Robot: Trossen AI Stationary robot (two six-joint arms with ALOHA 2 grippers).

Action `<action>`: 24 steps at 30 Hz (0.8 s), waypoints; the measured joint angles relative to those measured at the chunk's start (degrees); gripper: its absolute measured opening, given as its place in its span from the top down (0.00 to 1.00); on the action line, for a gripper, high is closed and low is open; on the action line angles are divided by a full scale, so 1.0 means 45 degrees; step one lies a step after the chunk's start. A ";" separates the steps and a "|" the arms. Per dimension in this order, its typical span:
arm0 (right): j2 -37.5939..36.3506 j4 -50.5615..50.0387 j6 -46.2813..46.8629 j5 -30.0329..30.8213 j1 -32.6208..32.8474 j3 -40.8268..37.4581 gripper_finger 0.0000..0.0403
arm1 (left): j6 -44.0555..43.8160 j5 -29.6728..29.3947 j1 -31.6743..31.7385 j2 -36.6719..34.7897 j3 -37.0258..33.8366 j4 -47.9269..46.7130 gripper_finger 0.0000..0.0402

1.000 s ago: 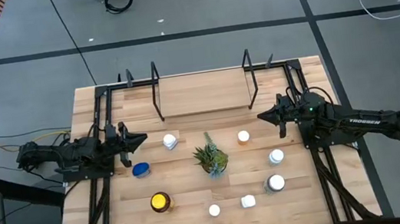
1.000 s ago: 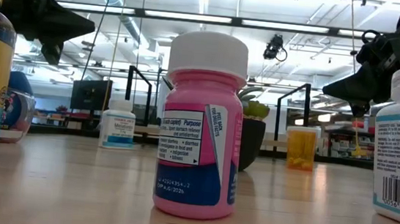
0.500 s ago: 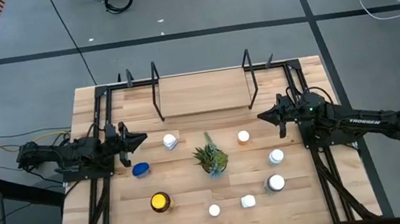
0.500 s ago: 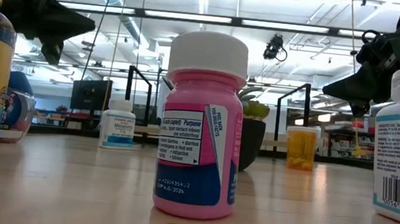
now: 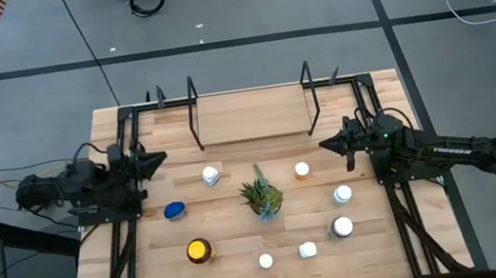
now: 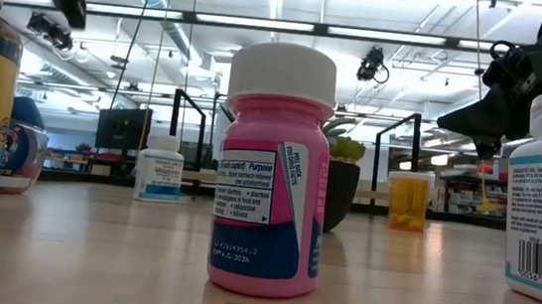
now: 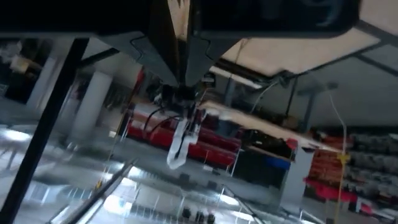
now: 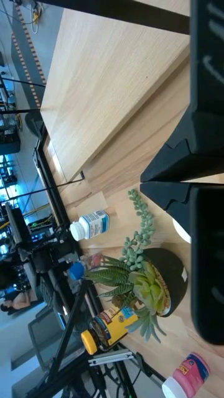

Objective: Pick and place medicine bottles onto shelf by color
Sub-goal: Put the top white pill bottle on the shelf

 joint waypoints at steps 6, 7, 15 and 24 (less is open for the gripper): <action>0.0000 -0.0010 0.0000 0.0002 -0.0001 0.0002 0.97 | 0.0332 -0.0005 0.0055 0.3402 0.3736 -0.3942 0.90; 0.0002 -0.0012 -0.0002 0.0002 -0.0005 0.0002 0.97 | 0.0329 0.0003 0.0107 0.4058 0.4346 -0.4468 0.90; 0.0001 -0.0002 0.0261 -0.0002 -0.0001 0.0000 0.97 | -0.0336 0.0002 0.0661 0.8503 0.8229 -0.6080 0.92; 0.0002 0.1092 0.1595 -0.0470 -0.0015 0.0015 0.97 | -0.2075 0.0007 0.0597 1.1119 1.1215 -0.6018 0.90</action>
